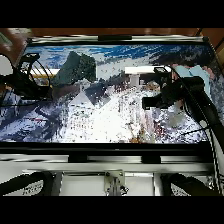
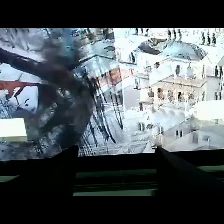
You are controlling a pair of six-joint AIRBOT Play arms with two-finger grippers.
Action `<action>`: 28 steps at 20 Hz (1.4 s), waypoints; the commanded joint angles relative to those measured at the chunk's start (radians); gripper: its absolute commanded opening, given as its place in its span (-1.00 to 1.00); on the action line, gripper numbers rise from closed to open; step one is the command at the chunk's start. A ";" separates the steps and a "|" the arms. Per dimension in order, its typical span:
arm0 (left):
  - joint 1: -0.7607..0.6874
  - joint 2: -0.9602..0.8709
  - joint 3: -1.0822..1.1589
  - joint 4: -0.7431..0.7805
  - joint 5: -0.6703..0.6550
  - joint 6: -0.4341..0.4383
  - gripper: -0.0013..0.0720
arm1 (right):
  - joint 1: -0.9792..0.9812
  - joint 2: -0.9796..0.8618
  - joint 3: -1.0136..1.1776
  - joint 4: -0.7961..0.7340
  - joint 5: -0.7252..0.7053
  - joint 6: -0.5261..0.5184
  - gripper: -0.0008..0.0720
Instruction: Fold the shirts.
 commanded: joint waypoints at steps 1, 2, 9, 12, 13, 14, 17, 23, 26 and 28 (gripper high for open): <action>0.000 -0.001 0.000 0.000 0.000 0.000 0.58 | 0.000 -0.001 0.000 0.002 0.013 0.000 0.82; 0.000 -0.001 0.000 0.000 0.000 0.000 0.58 | 0.000 -0.001 0.000 0.014 0.011 0.001 0.82; 0.000 -0.001 0.000 0.000 0.000 0.000 0.58 | 0.001 -0.001 0.000 0.065 -0.019 -0.001 0.82; 0.000 -0.001 0.000 0.000 0.000 0.000 0.58 | 0.001 -0.001 0.000 0.096 -0.048 0.000 0.82; 0.000 -0.001 0.000 0.000 0.000 0.000 0.58 | 0.001 -0.001 0.000 0.104 -0.068 0.000 0.82; 0.000 -0.001 0.000 0.000 0.000 0.000 0.58 | 0.001 -0.001 0.000 0.106 -0.091 0.000 0.82; 0.000 -0.004 0.000 0.000 0.069 0.000 0.58 | 0.001 -0.001 0.000 0.089 -0.160 0.000 0.82; -0.002 -0.049 0.000 -0.143 0.298 -0.176 0.48 | 0.001 -0.001 0.000 0.076 -0.142 0.000 0.82; -0.002 -0.078 0.000 -0.243 0.453 -0.172 0.48 | 0.001 -0.001 0.000 0.076 -0.103 0.000 0.82; -0.002 -0.096 0.000 -0.245 0.584 -0.162 0.53 | 0.001 -0.002 0.000 0.076 -0.076 0.000 0.82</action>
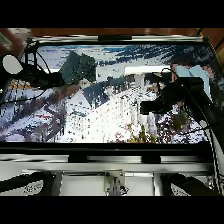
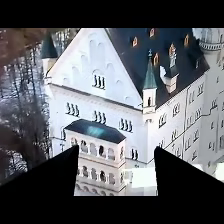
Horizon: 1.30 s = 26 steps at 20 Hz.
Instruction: Fold the shirts.
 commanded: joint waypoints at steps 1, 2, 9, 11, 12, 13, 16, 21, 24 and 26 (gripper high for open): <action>0.000 -0.041 0.003 -0.058 0.262 0.068 0.73 | 0.001 -0.003 0.000 0.000 0.054 0.000 0.82; -0.002 -0.068 0.018 -0.057 0.294 0.134 0.86 | 0.001 -0.003 0.000 0.000 0.074 0.001 0.82; -0.007 -0.468 0.302 0.166 0.303 0.258 0.84 | 0.001 -0.003 0.000 0.003 0.168 0.045 0.82; -0.016 -0.563 0.365 0.243 0.304 0.271 0.84 | 0.001 -0.003 0.000 0.004 0.169 0.045 0.82; -0.016 -0.602 0.390 0.247 0.303 0.271 0.84 | 0.001 -0.003 0.000 0.005 0.168 0.046 0.82; -0.017 -0.630 0.400 0.246 0.305 0.266 0.84 | 0.001 -0.003 0.000 0.010 0.167 0.047 0.82; -0.029 -0.682 0.401 0.251 0.333 0.268 0.84 | 0.001 -0.003 0.000 0.039 0.165 0.089 0.82; -0.029 -0.704 0.400 0.277 0.449 0.268 0.85 | 0.001 -0.003 0.000 0.063 0.156 0.090 0.82; -0.033 -0.720 0.400 0.277 0.460 0.268 0.81 | 0.001 -0.003 0.000 0.063 0.157 0.090 0.82; -0.032 -0.732 0.400 0.277 0.450 0.267 0.12 | 0.001 -0.003 0.000 0.063 0.157 0.090 0.82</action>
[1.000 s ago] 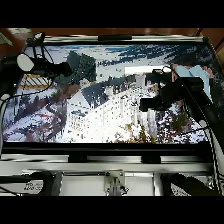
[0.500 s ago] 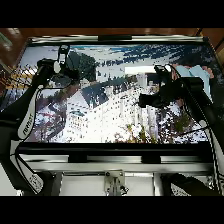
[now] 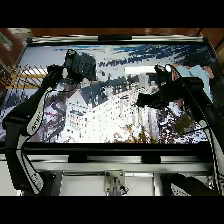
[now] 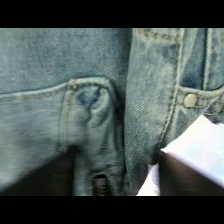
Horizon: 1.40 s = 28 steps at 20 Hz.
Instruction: Fold the shirts.
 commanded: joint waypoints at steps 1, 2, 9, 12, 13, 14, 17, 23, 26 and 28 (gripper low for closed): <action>-0.002 -0.020 0.001 0.004 0.010 -0.001 -0.12 | 0.001 0.000 0.000 0.003 0.002 0.002 0.82; -0.003 -0.019 0.002 0.003 0.010 -0.007 -0.60 | 0.001 0.000 0.000 0.003 0.002 0.002 0.82; -0.070 0.137 0.128 0.002 -0.051 -0.037 -0.76 | 0.000 0.003 0.002 -0.081 0.005 -0.010 0.82; -0.136 0.324 0.128 0.002 -0.063 -0.037 -0.76 | 0.000 0.055 0.042 -0.222 -0.076 -0.010 0.82; -0.160 0.392 0.128 0.002 -0.067 -0.037 -0.76 | 0.000 0.087 0.065 -0.278 -0.111 -0.010 0.82; -0.187 0.467 0.128 0.001 -0.073 -0.037 -0.76 | 0.000 0.128 0.090 -0.344 -0.144 -0.009 0.82; -0.283 0.661 0.127 -0.001 -0.095 -0.037 -0.76 | 0.000 0.277 0.142 -0.502 -0.154 0.022 0.82; -0.488 0.785 0.077 -0.024 -0.373 -0.040 -0.76 | 0.001 0.548 0.175 -0.558 -0.091 0.092 0.82; -0.575 0.773 -0.081 -0.031 -0.498 -0.116 -0.76 | 0.001 0.593 0.175 -0.556 -0.129 0.092 0.82; -0.617 0.773 -0.243 -0.031 -0.503 -0.117 -0.76 | 0.001 0.588 0.174 -0.533 -0.177 0.092 0.82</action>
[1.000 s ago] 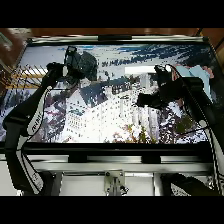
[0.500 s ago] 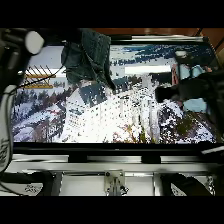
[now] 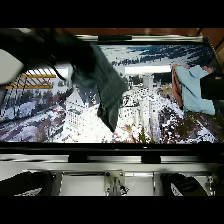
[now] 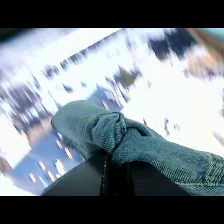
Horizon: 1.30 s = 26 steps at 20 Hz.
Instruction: Fold the shirts.
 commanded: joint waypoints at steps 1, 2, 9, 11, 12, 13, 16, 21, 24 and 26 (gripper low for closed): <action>-0.077 0.008 -0.246 -0.001 -0.090 -0.030 -0.76 | 0.001 0.021 0.002 0.031 -0.071 0.006 0.82; -0.077 0.008 -0.324 0.002 -0.090 -0.044 -0.76 | 0.001 0.006 0.002 0.067 -0.098 0.005 0.82; -0.078 0.013 -0.438 -0.012 0.034 -0.158 -0.76 | 0.001 -0.130 -0.049 0.311 -0.129 -0.060 0.82; -0.078 0.013 -0.406 -0.018 0.109 -0.158 -0.76 | 0.001 -0.163 -0.049 0.320 -0.105 -0.097 0.82; -0.078 0.013 -0.395 -0.018 0.141 -0.158 -0.76 | 0.001 -0.175 -0.049 0.329 -0.103 -0.128 0.82; -0.078 0.013 -0.389 -0.021 0.177 -0.158 -0.76 | 0.001 -0.189 -0.049 0.319 -0.111 -0.171 0.82; -0.078 -0.002 -0.388 -0.110 0.313 -0.158 -0.76 | -0.003 -0.209 -0.049 0.164 -0.127 -0.205 0.82; -0.079 -0.142 -0.388 -0.391 0.468 -0.157 -0.50 | -0.100 -0.209 -0.049 -0.123 -0.151 -0.236 0.82; -0.069 -0.208 -0.388 -0.473 0.422 -0.157 0.99 | -0.218 -0.209 -0.049 -0.065 -0.172 -0.265 0.82; -0.021 -0.195 -0.381 -0.451 0.301 -0.156 0.99 | -0.310 -0.210 -0.051 0.026 -0.180 -0.303 0.82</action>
